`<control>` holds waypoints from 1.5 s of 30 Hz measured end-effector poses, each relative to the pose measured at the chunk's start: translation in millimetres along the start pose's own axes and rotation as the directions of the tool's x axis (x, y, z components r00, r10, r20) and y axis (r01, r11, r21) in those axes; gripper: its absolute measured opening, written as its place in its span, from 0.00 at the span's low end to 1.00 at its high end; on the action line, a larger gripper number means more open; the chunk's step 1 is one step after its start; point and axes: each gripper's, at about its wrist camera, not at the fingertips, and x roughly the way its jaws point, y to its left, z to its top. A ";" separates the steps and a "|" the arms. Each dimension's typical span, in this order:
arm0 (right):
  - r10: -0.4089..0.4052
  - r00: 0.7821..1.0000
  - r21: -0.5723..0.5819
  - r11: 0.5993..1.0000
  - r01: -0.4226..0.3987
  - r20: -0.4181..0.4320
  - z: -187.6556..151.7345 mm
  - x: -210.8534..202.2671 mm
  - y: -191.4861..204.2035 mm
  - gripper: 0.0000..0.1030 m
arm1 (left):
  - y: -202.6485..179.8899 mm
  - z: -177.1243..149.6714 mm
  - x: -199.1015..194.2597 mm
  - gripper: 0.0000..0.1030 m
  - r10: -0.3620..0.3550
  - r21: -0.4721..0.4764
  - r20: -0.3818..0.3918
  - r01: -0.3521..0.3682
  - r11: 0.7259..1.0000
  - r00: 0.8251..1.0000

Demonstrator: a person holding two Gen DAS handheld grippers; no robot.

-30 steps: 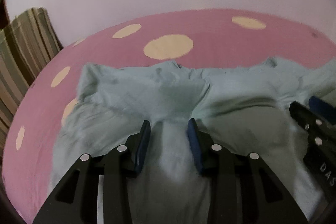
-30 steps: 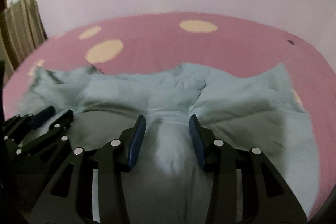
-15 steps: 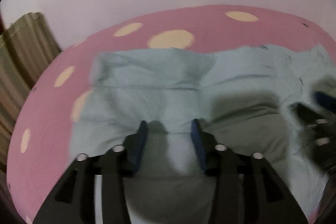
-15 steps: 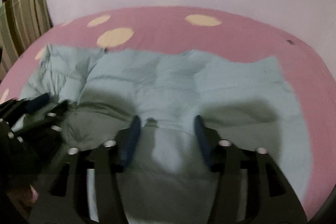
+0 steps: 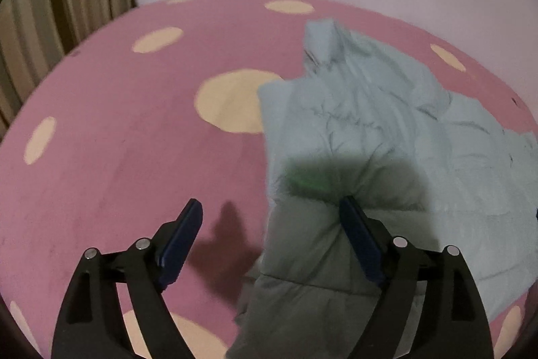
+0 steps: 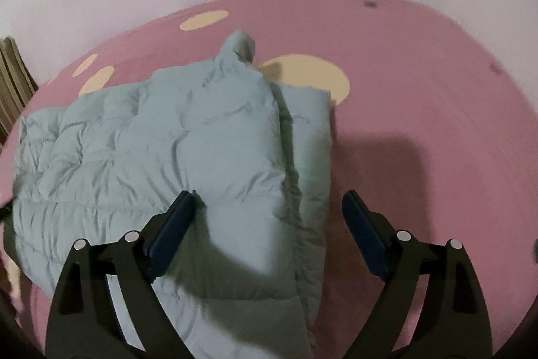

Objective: Fold large clothes

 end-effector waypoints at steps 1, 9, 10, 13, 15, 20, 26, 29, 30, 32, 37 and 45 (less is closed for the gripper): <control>0.007 1.000 0.001 1.000 -0.007 -0.011 0.5 4.7 -0.7 0.89 | -2.6 0.7 5.7 0.80 -0.020 0.009 -0.012 0.020 1.000 1.000; 0.076 0.995 0.023 0.997 -0.075 -0.060 -8.0 24.2 4.1 0.59 | -7.0 -1.4 25.2 0.43 -0.133 0.014 -0.047 0.133 0.991 0.990; 0.086 0.995 0.011 0.996 -0.086 -0.058 -9.3 22.4 9.2 0.46 | -13.3 -1.7 23.6 0.33 -0.147 0.035 -0.051 0.149 0.988 0.988; 0.106 0.993 -0.005 0.994 -0.106 -0.059 -9.3 18.9 21.0 0.26 | -19.6 -1.3 21.4 0.22 -0.155 0.044 -0.059 0.158 0.987 0.986; 0.100 0.994 -0.018 0.995 -0.101 -0.046 -10.6 14.3 26.9 0.22 | -19.8 -2.2 18.2 0.18 -0.154 0.050 -0.054 0.157 0.986 0.987; 0.113 0.993 -0.011 0.994 -0.113 -0.023 -17.2 3.0 28.9 0.16 | -18.7 -7.2 5.1 0.11 -0.130 0.070 -0.032 0.132 0.989 0.991; 0.137 0.990 -0.007 0.990 -0.138 -0.021 -25.7 -9.3 34.7 0.15 | -10.0 -16.7 -9.0 0.10 -0.097 0.066 -0.021 0.098 0.993 0.995; 0.150 0.988 -0.010 0.989 -0.151 -0.026 -33.2 -15.4 41.2 0.15 | -3.7 -26.2 -19.4 0.09 -0.073 0.074 -0.013 0.074 0.994 0.997; 0.154 0.988 -0.011 0.988 -0.154 -0.028 -37.1 -18.4 42.9 0.15 | -0.4 -30.8 -24.0 0.09 -0.068 0.074 -0.010 0.069 0.995 0.998; 0.162 0.986 -0.010 0.987 -0.162 -0.031 -44.0 -24.3 45.7 0.15 | 6.5 -37.6 -30.2 0.09 -0.065 0.066 -0.012 0.066 0.996 0.998; 0.192 0.981 0.005 0.981 -0.192 -0.038 -65.2 -44.9 50.0 0.14 | 28.6 -61.1 -55.6 0.09 -0.073 0.025 -0.012 0.073 0.997 0.997; 0.228 0.972 0.014 0.974 -0.227 -0.062 -116.3 -88.4 52.0 0.14 | 56.4 -110.1 -96.7 0.09 -0.085 0.008 -0.036 0.086 0.996 0.996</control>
